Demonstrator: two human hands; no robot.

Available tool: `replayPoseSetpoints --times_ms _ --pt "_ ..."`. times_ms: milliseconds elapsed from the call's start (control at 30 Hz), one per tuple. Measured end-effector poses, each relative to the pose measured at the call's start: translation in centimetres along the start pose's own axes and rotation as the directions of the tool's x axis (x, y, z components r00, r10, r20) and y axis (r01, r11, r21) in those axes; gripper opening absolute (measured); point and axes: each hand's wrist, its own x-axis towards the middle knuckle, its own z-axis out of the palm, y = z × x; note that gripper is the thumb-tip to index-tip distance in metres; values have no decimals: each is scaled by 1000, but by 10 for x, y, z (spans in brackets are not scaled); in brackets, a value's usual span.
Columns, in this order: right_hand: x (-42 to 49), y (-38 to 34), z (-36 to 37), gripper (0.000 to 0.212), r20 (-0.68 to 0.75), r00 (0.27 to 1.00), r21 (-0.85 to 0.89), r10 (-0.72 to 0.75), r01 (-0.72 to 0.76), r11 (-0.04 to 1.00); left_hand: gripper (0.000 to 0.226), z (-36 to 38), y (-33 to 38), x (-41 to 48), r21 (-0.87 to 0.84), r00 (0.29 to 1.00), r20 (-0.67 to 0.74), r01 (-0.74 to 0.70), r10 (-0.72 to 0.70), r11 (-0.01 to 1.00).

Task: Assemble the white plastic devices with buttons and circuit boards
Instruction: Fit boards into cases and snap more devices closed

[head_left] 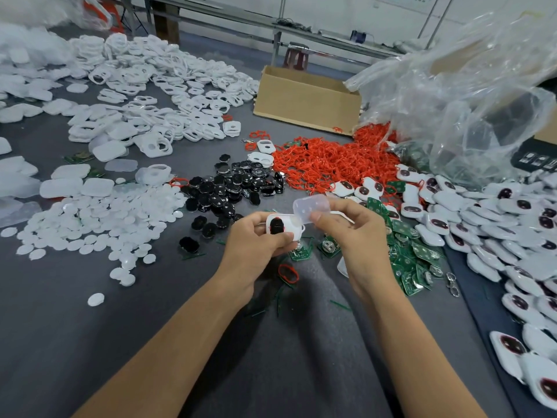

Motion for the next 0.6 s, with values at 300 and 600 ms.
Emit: replayPoseSetpoints --times_ms 300,600 --pt "0 -7 -6 20 34 999 220 40 -46 974 42 -1 -3 -2 155 999 37 -26 20 988" --pt "3 4 -3 31 127 979 -383 -160 197 902 46 1 -4 -5 129 988 152 -24 4 991"
